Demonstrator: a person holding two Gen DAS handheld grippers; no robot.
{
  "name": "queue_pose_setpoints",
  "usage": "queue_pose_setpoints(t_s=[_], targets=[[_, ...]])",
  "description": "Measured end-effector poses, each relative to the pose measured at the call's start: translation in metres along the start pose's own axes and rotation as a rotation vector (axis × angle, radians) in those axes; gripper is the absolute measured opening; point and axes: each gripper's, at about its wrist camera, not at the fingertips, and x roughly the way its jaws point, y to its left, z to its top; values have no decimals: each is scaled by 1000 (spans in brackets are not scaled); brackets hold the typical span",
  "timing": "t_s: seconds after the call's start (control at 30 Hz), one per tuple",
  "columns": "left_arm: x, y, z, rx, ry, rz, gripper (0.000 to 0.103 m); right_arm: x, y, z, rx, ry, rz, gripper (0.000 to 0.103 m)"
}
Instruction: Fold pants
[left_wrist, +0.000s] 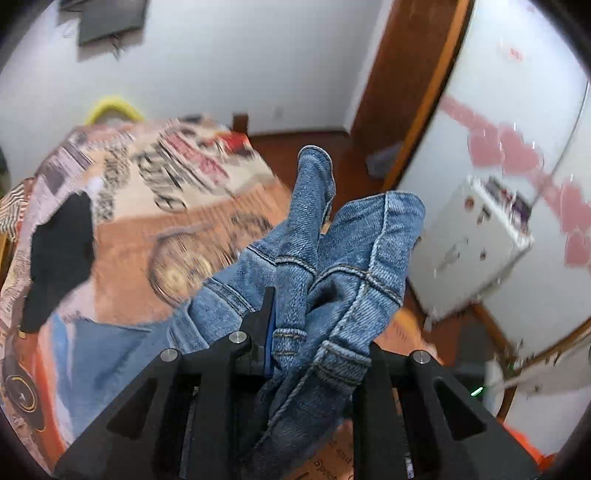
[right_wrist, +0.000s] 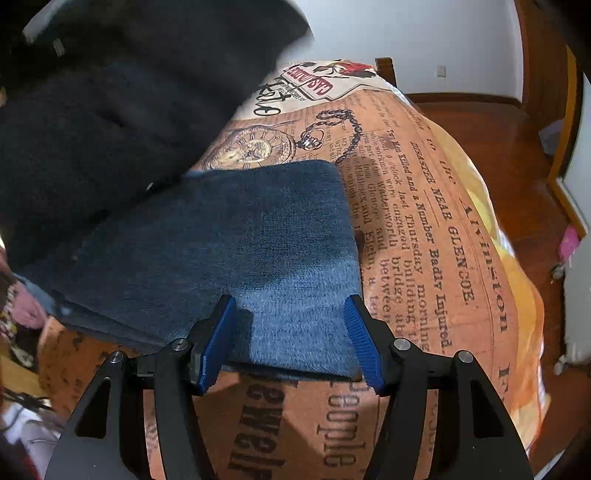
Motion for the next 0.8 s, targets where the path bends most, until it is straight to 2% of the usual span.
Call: queue_pose_setpoints(t_s=[0.1,0.23,0.33,0.47,0.67,0.8], targets=[[21,-22,-15,58,60,6,17,-10,-9,-5,36,5,8,57],[34,-33,-34,115,95,41,17,-20,-19,-14,58,4,-12,57],[47,-28,-45,97,153,30,20,-32,-23,-17,61,-6,-31,57],[69,-19,-61,52,260,19,20,-55,-24,-16,59,-62,-59,57],[67,-26,-75,86,230,60,20,-77,-20,-7,52,-137,-53,57],[68,-26,-75,81,231,63,20,-71,-17,10,32,-176,-54,57]])
